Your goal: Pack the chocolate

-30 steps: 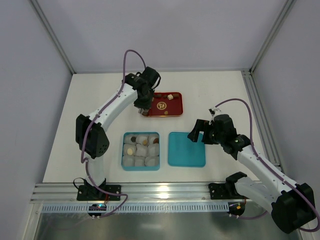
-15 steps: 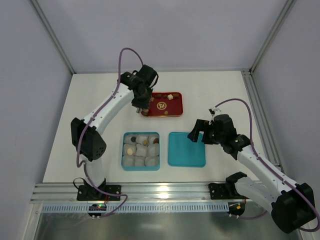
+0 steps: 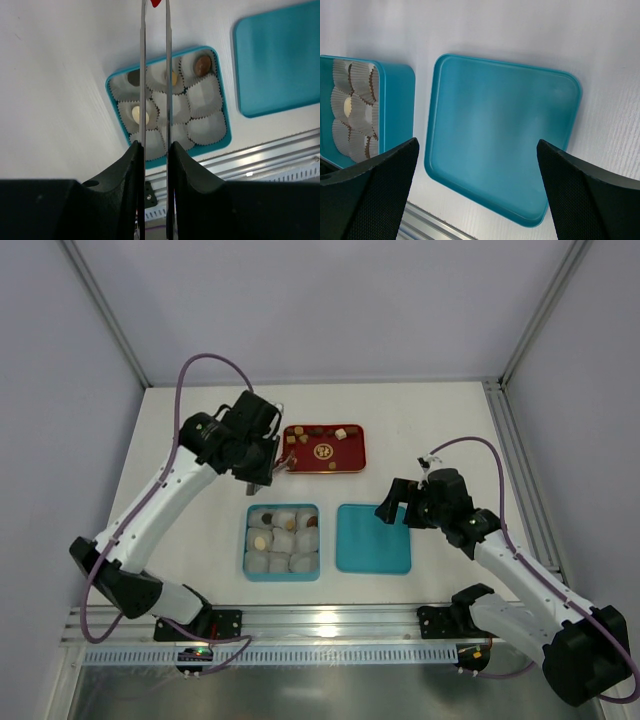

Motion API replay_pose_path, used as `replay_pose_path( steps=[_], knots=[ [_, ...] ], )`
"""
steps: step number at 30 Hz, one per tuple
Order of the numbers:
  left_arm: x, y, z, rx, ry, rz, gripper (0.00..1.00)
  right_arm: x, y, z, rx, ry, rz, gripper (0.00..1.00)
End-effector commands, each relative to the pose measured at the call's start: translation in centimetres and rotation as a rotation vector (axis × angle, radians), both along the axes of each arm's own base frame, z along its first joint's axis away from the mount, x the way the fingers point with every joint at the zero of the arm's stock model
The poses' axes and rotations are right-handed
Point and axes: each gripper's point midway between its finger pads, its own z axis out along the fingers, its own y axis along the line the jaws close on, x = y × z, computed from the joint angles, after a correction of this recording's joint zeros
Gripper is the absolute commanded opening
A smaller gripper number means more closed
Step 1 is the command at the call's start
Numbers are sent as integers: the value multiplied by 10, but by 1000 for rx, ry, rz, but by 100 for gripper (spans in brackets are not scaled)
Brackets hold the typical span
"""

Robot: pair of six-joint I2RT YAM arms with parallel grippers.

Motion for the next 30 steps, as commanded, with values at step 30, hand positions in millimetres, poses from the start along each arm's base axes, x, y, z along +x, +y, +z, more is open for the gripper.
replay_pose_path(
  steps=[30],
  knots=[
    [-158,34,-50,-71,247,-95,22,18,-1,3,-23,-25,-49,100]
  ],
)
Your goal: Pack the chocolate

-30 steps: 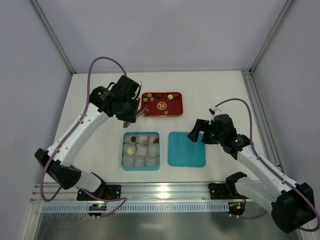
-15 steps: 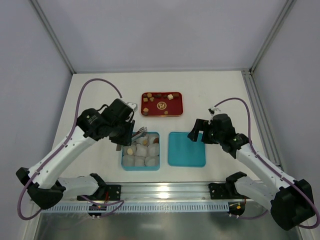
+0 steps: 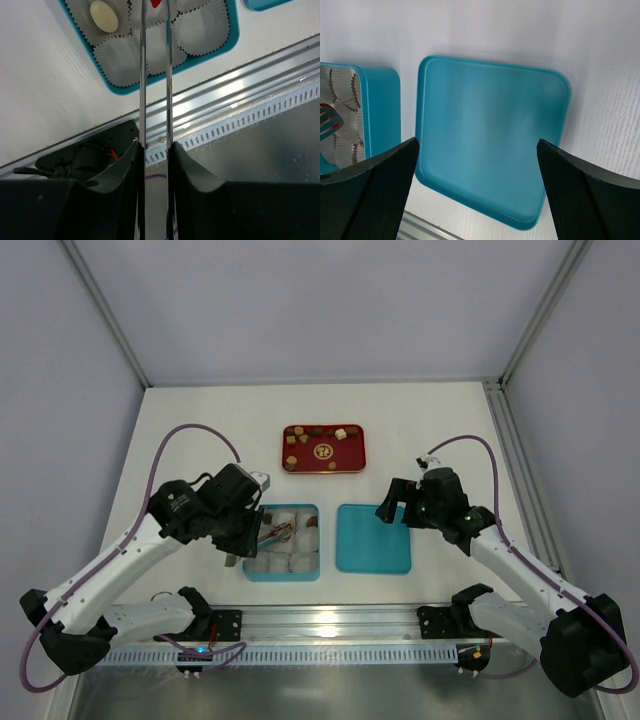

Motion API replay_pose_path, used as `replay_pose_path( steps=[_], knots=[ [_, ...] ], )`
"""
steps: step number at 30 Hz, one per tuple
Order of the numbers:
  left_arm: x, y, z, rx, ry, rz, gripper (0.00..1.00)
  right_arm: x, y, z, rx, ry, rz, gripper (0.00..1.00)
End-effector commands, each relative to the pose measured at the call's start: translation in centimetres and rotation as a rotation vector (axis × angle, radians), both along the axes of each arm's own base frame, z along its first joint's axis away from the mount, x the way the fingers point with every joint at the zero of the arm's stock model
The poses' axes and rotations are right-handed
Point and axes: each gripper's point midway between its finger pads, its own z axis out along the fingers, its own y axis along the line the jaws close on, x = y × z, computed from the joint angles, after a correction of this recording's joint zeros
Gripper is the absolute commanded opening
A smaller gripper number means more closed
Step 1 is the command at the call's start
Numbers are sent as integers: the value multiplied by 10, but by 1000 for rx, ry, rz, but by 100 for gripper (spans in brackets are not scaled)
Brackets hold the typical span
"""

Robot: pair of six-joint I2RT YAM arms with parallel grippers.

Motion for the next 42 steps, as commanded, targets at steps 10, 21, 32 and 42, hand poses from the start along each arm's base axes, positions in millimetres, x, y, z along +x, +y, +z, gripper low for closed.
replay_pose_path(
  steps=[10,21,32,42],
  knots=[
    [-20,7,-10,10,57,14,24,13,5,15,15,-51,-11,100],
    [-13,8,-13,25,32,38,29,12,5,17,14,-57,-8,100],
    [-10,6,-14,21,22,40,33,12,5,16,14,-55,-9,100],
    [-8,3,-3,-1,6,34,34,12,5,15,15,-53,-8,100]
  ],
)
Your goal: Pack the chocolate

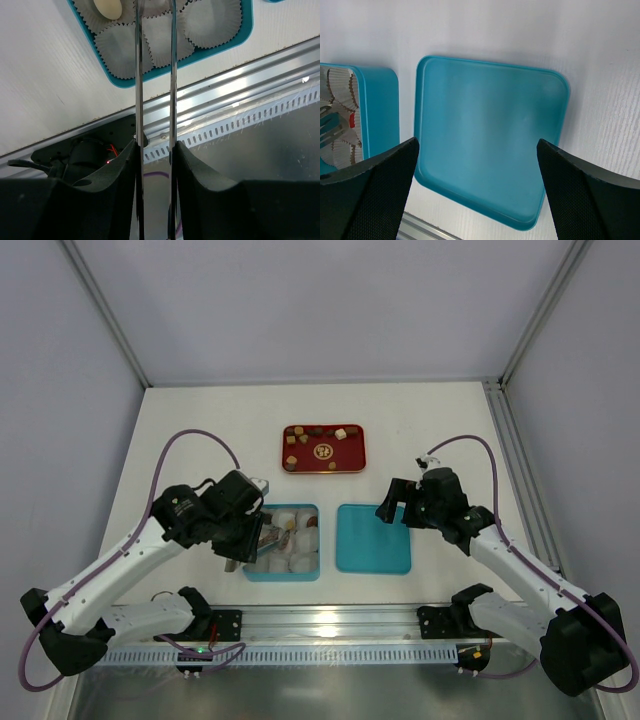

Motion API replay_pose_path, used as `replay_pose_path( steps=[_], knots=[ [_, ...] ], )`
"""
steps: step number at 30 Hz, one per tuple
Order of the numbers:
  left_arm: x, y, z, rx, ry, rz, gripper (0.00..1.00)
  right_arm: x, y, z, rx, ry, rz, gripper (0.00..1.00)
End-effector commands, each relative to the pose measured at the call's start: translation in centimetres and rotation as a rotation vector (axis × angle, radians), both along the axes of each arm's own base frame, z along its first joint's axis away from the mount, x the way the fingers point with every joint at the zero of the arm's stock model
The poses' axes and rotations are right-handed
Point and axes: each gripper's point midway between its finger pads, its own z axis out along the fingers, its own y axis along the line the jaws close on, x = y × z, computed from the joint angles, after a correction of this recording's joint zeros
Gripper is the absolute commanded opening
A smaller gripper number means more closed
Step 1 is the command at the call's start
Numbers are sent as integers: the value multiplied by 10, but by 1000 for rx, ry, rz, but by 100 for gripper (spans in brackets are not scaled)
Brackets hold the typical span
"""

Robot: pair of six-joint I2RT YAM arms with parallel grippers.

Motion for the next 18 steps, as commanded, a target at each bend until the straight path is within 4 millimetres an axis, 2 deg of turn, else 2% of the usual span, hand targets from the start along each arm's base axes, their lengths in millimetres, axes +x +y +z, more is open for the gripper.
replay_pose_path(
  steps=[1,5,6,9,11,13,15,16,17,18],
  knots=[
    [3,-4,15,-36,-31,5,34,12,6,17,25,-60,-5,100],
    [8,-14,37,-92,-62,-1,33,12,6,18,24,-60,-1,100],
    [12,-19,48,-117,-82,0,33,12,6,18,25,-62,-1,100],
    [24,-27,63,-142,-122,11,34,12,7,20,26,-65,8,100],
    [39,-31,78,-144,-186,32,34,11,7,20,28,-66,13,100],
    [56,-37,79,-104,-212,41,34,11,7,20,27,-66,18,100],
    [73,-46,91,-97,-260,42,34,9,8,20,27,-63,24,100],
    [83,-52,86,-61,-255,38,34,9,8,22,32,-68,24,100],
    [97,-55,96,-53,-301,39,34,8,8,23,35,-69,27,100],
    [105,-58,97,-40,-312,33,34,7,8,23,35,-71,29,100]
  ],
)
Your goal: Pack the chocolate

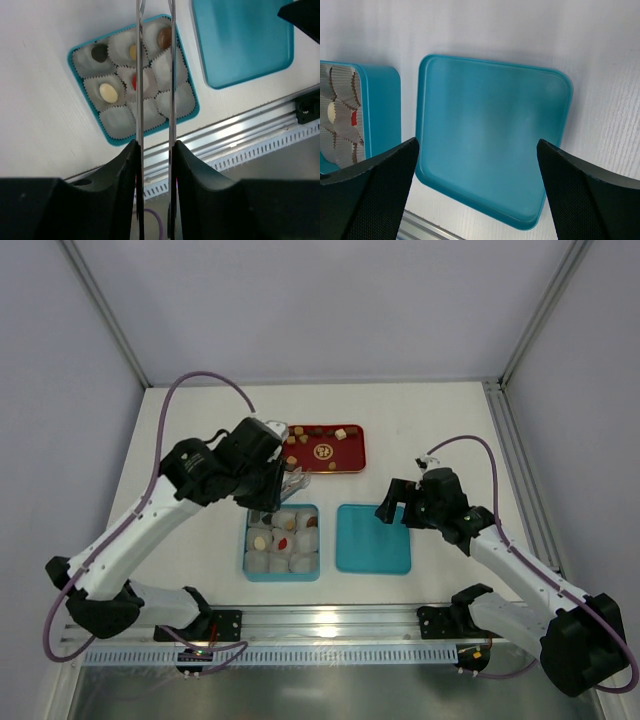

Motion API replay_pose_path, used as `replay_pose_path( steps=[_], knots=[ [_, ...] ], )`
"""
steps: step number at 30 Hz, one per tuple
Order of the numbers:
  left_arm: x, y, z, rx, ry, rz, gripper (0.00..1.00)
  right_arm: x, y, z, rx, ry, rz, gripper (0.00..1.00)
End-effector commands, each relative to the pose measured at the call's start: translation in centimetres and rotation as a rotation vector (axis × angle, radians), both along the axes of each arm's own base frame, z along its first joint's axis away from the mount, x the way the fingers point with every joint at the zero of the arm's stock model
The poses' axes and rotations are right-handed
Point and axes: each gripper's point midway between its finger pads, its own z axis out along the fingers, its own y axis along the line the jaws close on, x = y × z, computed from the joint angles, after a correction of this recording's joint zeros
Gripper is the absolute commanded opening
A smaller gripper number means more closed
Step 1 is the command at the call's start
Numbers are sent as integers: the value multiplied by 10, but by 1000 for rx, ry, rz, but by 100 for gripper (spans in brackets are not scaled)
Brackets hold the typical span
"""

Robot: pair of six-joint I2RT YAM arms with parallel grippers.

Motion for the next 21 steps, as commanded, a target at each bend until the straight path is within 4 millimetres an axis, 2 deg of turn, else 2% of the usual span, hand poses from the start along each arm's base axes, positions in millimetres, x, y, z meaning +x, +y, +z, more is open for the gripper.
replay_pose_path(
  steps=[1,2,3,4,7,9,10,11,13,14,17,18,21],
  knots=[
    [48,-14,4,70,-89,18,34,8,7,25,33,-80,20,100],
    [62,-19,15,59,-128,12,34,7,6,25,33,-78,20,100],
    [71,-22,16,62,-137,18,34,6,6,25,34,-79,23,100],
    [86,-26,6,83,-118,28,34,5,6,28,37,-86,23,100],
    [116,-42,11,59,-153,9,34,3,5,28,36,-89,23,100],
    [137,-60,6,48,-173,-16,34,1,3,28,31,-90,23,100],
    [144,-63,4,48,-170,-16,34,1,2,30,28,-95,23,100],
    [154,-71,-10,65,-147,-24,34,1,2,30,28,-95,23,100],
    [171,-78,-9,69,-173,-20,34,0,3,32,32,-95,26,100],
    [179,-82,-23,93,-154,-20,34,-1,2,33,33,-96,28,100],
    [201,-84,-27,122,-187,8,34,-2,3,37,36,-104,32,100],
    [208,-84,-37,142,-177,19,34,-3,2,38,36,-106,34,100],
    [223,-82,-49,163,-169,40,34,-4,1,40,31,-110,34,100]
  ],
)
